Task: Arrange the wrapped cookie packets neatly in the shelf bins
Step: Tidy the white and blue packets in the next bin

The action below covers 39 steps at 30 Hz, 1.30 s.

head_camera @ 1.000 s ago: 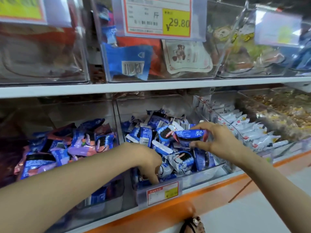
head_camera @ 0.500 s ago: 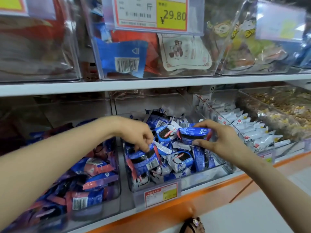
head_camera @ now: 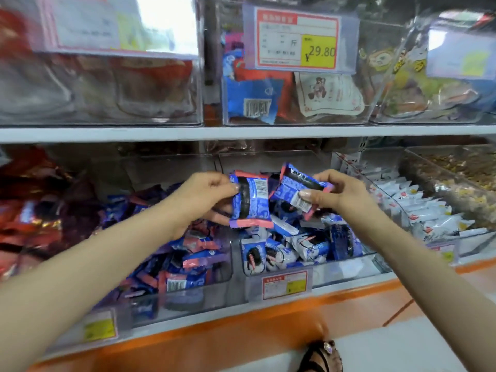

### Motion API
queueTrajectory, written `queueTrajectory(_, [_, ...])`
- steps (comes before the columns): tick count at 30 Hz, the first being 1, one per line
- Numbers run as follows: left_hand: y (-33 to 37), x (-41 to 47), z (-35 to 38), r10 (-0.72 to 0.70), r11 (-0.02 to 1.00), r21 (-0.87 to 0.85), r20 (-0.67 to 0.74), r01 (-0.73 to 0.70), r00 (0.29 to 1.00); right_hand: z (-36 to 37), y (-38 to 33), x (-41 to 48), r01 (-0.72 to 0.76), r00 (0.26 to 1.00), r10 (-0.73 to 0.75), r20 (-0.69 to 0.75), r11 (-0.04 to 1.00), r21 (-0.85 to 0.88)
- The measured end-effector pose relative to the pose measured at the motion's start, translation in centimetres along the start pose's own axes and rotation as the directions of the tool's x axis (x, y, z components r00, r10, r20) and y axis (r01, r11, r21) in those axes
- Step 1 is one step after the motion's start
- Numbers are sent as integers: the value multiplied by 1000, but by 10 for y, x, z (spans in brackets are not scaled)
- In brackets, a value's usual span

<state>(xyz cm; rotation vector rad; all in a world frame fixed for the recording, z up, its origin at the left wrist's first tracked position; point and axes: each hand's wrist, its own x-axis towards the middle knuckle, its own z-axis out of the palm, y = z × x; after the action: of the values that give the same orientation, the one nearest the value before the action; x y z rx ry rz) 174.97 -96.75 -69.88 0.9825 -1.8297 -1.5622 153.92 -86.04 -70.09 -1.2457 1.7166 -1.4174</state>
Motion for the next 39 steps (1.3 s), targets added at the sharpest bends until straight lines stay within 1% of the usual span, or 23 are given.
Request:
queueTrajectory(3, [-8,-34,-15,-36,997,-64,-69,32,997,21,-6,-2,13,998,-14,66,1000,8])
queueTrajectory(5, [-14,-55,-30,-33,997,-68,-161,22,986,37,-9,-5,23,994,-19,106,999,-35])
queueTrajectory(7, [-20,-70,-50,-4,998,-60,-301,-15,953,55,-15,-8,33,993,-28,112,998,-47])
queueTrajectory(10, [-25,-79,-83,49,997,-33,-487,-74,872,90,-25,-4,63,996,-67,63,996,59])
queueTrajectory(11, [-28,-77,-93,64,996,-18,-515,-86,855,103,-28,0,72,996,-76,45,993,94])
queueTrajectory(13, [-35,-68,-107,81,996,27,-536,-79,840,130,-33,7,104,993,-108,43,991,89])
queueTrajectory(14, [-41,-62,-111,82,995,87,-532,-42,842,143,-33,11,133,989,-134,59,991,31])
queueTrajectory(15, [-49,-57,-115,82,980,198,-532,29,842,152,-30,14,186,980,-176,91,976,-113])
queueTrajectory(16, [-58,-52,-119,67,945,306,-526,115,848,159,-26,15,258,965,-228,128,912,-320])
queueTrajectory(17, [-64,-51,-122,49,898,396,-522,191,851,162,-22,15,320,947,-277,160,801,-507])
queueTrajectory(18, [-70,-49,-124,48,851,468,-522,238,852,161,-19,16,346,936,-304,175,718,-604])
queueTrajectory(19, [-72,-51,-124,60,816,518,-519,258,853,157,-17,17,349,934,-309,178,694,-630])
queueTrajectory(21, [-72,-54,-123,157,744,623,-516,242,842,144,-16,19,322,945,-294,145,745,-584])
queueTrajectory(22, [-70,-56,-121,235,686,692,-505,226,831,136,-18,19,314,947,-296,124,770,-556])
queueTrajectory(24, [-61,-60,-113,398,582,803,-418,127,817,115,-21,21,296,951,-297,84,806,-513])
queueTrajectory(26, [-48,-58,-98,495,540,839,-259,-60,829,86,-24,17,282,954,-296,53,820,-499])
queueTrajectory(28, [-35,-50,-77,524,496,825,-37,-270,851,56,-21,11,273,954,-298,40,803,-530])
queueTrajectory(29, [-28,-44,-63,509,471,810,76,-351,858,41,-18,8,267,953,-302,29,791,-551])
queueTrajectory(32, [-8,-23,-13,398,401,757,364,-516,842,1,-2,-2,250,948,-318,-2,749,-614])
queueTrajectory(34, [1,-5,22,315,367,701,525,-612,791,-20,12,-7,233,942,-335,-12,680,-696])
queueTrajectory(35, [3,5,39,243,346,688,591,-638,769,-28,18,-10,235,936,-352,-3,632,-738])
queueTrajectory(37, [3,24,69,35,297,713,656,-635,754,-41,28,-16,253,924,-381,26,559,-789])
queueTrajectory(39, [-3,39,91,-227,288,783,614,-551,756,-48,31,-22,253,925,-378,22,572,-780])
